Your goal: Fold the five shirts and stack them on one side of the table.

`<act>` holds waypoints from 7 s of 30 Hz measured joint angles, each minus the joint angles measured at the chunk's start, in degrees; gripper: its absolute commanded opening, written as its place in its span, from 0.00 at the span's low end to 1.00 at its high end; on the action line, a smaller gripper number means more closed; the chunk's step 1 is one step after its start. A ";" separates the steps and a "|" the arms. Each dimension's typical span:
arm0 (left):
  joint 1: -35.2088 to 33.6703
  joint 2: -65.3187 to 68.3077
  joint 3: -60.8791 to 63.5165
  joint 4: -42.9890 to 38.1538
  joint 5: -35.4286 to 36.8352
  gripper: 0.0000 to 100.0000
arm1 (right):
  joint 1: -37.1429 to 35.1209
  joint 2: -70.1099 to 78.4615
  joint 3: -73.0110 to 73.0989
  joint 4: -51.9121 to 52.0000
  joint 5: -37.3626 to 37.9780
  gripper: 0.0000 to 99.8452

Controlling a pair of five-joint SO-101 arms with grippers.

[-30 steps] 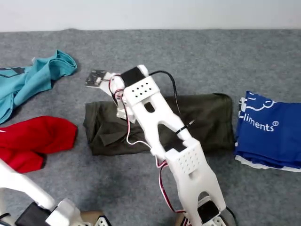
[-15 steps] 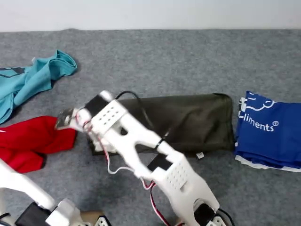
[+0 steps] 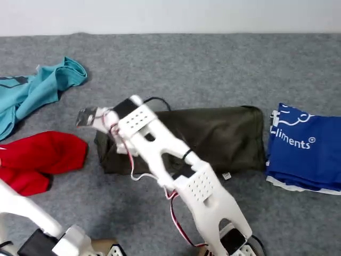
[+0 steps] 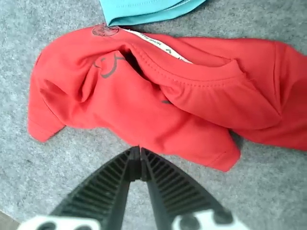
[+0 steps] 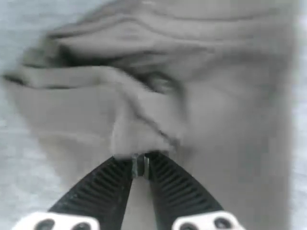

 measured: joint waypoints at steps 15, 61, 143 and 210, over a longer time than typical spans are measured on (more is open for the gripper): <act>1.32 -10.02 -3.34 5.27 0.00 0.01 | 3.16 1.76 -12.48 11.69 -3.16 0.01; 9.67 -19.87 -3.34 19.08 -4.04 0.01 | 48.26 0.70 2.99 11.69 -30.33 0.30; 9.67 -19.87 -3.34 19.16 2.81 0.01 | 6.59 -21.01 -2.20 9.85 -11.43 0.01; 3.16 -19.96 -5.01 18.64 2.81 0.01 | -8.79 2.11 -20.84 11.78 -13.01 0.01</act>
